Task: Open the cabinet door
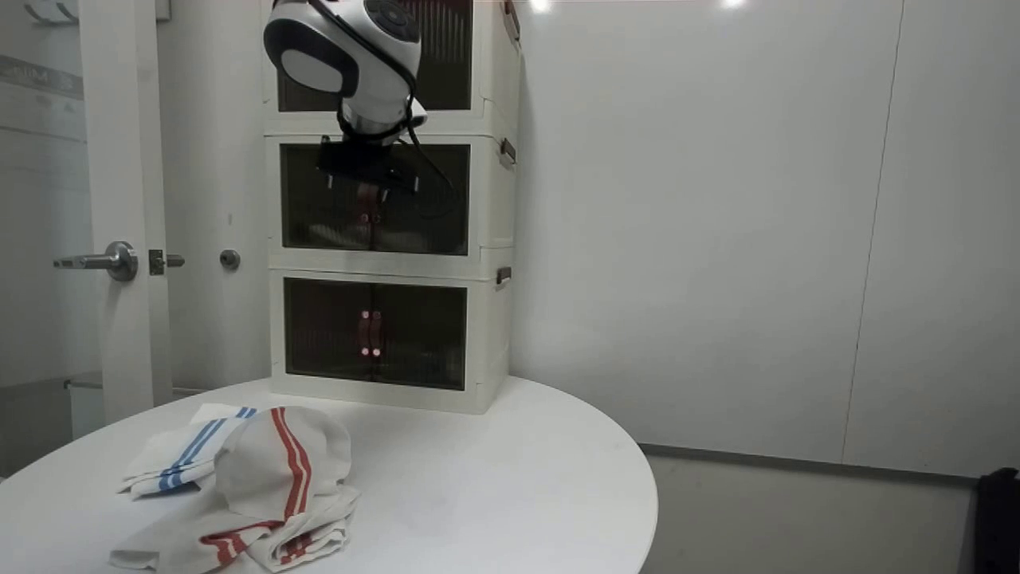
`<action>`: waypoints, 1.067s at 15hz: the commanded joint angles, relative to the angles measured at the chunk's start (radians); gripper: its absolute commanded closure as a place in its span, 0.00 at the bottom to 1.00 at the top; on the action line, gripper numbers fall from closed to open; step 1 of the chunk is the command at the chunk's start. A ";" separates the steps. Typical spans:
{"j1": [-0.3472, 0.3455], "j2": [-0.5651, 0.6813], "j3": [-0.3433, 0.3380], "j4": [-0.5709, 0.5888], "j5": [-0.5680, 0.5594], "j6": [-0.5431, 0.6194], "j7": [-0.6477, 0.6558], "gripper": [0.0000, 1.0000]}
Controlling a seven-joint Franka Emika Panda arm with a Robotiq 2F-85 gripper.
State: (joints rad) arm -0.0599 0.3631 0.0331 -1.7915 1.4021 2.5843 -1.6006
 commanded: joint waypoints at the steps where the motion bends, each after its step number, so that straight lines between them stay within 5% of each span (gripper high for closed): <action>1: 0.000 0.036 0.016 0.052 0.071 0.037 -0.085 0.00; 5: -0.001 0.050 0.017 0.066 0.087 0.026 -0.112 0.00; 7: -0.001 0.053 0.016 0.068 0.081 0.017 -0.114 0.26; 16: -0.009 0.034 0.013 0.043 0.045 -0.011 -0.125 0.90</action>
State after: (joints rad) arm -0.0716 0.4000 0.0414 -1.7501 1.4591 2.5942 -1.7099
